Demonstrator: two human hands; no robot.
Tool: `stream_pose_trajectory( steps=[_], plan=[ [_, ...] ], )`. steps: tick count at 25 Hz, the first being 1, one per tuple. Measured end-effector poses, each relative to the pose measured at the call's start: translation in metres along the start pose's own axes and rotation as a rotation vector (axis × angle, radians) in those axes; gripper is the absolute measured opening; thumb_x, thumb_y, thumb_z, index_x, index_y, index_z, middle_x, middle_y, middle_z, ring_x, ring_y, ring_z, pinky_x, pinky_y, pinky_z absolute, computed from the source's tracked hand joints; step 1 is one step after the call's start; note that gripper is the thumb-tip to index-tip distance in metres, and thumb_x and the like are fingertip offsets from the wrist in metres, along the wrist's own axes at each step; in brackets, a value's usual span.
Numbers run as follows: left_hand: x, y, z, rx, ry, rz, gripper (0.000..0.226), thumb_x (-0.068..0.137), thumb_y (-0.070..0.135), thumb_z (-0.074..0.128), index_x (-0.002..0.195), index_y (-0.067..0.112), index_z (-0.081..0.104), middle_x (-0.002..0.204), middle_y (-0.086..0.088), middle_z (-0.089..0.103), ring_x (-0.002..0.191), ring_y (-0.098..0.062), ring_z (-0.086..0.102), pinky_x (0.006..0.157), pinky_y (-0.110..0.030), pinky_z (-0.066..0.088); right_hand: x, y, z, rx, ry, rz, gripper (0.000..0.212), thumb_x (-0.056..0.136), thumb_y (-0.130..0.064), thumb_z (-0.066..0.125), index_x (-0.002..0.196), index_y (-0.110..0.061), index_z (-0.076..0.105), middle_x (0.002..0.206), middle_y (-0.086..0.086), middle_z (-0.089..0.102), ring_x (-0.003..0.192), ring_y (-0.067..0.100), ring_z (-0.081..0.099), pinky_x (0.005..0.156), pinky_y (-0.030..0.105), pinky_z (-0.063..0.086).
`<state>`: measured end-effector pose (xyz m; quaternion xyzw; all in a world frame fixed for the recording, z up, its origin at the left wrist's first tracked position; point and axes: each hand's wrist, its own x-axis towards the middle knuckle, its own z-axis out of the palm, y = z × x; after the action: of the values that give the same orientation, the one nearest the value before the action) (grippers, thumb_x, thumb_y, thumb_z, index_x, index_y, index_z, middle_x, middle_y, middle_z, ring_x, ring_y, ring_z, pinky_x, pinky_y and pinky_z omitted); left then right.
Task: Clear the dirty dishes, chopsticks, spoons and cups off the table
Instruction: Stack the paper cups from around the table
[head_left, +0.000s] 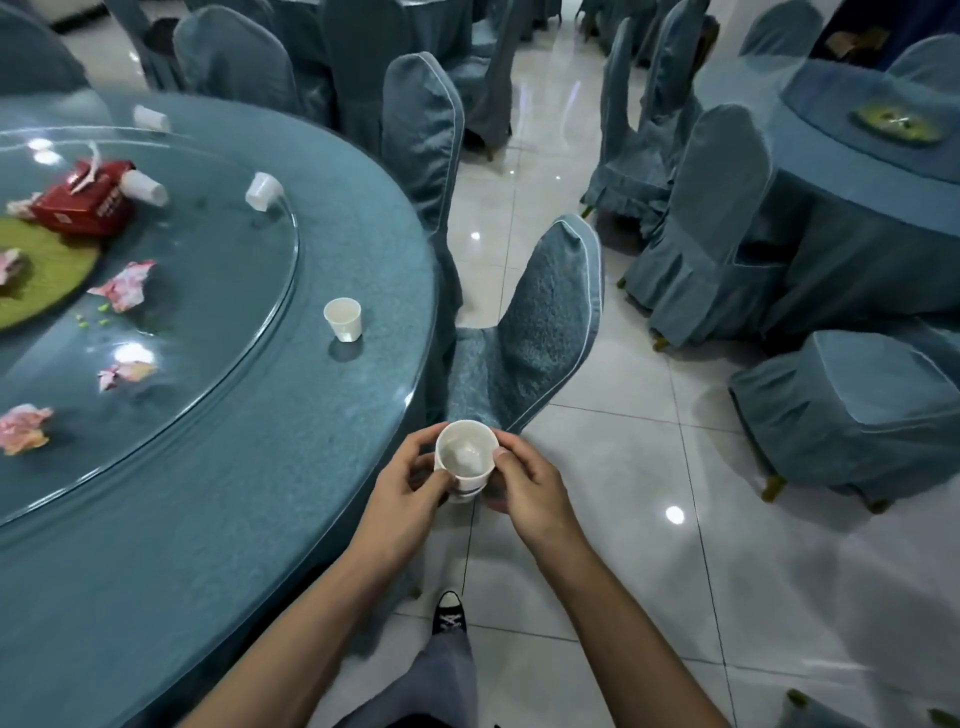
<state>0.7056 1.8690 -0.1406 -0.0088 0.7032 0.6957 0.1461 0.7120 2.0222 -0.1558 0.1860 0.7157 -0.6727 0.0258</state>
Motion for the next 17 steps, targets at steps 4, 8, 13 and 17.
stream_pose_trajectory(
  steps=[4, 8, 13, 17],
  plan=[
    [0.046, 0.009, -0.004, -0.049, 0.091, -0.028, 0.041, 0.079, 0.028, 0.067, 0.118, 0.041, 0.067, 0.114, -0.003, 0.075, 0.11, -0.024, 0.07, 0.091, -0.04, 0.056, 0.053, -0.017, 0.006, -0.029, -0.078, 0.02, 0.028, 0.101, -0.019, 0.053, 0.108, -0.036, 0.074, 0.106, -0.01, 0.075, 0.105, 0.016, 0.07, 0.093, 0.049, 0.058],
    [0.087, 0.024, -0.013, -0.091, 0.158, -0.025, 0.039, 0.091, 0.009, 0.066, 0.122, 0.032, 0.067, 0.108, -0.005, 0.077, 0.101, -0.022, 0.072, 0.084, -0.034, 0.056, 0.101, -0.04, 0.016, -0.063, -0.154, -0.002, 0.03, 0.1, -0.023, 0.053, 0.104, -0.045, 0.073, 0.106, -0.011, 0.075, 0.103, 0.014, 0.07, 0.09, 0.048, 0.059],
    [0.113, 0.029, -0.019, -0.098, 0.264, -0.063, 0.043, 0.096, 0.003, 0.06, 0.124, 0.035, 0.065, 0.111, -0.005, 0.076, 0.102, -0.019, 0.073, 0.089, -0.035, 0.057, 0.142, -0.048, 0.028, -0.083, -0.262, -0.016, 0.027, 0.089, -0.037, 0.055, 0.108, -0.044, 0.072, 0.109, -0.008, 0.075, 0.105, 0.019, 0.071, 0.092, 0.051, 0.058],
    [0.134, 0.025, -0.023, -0.105, 0.358, -0.095, 0.04, 0.099, 0.01, 0.06, 0.123, 0.041, 0.063, 0.115, -0.001, 0.074, 0.106, -0.017, 0.072, 0.088, -0.032, 0.057, 0.176, -0.049, 0.037, -0.122, -0.348, 0.012, 0.023, 0.093, -0.038, 0.057, 0.11, -0.048, 0.069, 0.112, -0.007, 0.073, 0.106, 0.019, 0.07, 0.089, 0.05, 0.06]
  ],
)
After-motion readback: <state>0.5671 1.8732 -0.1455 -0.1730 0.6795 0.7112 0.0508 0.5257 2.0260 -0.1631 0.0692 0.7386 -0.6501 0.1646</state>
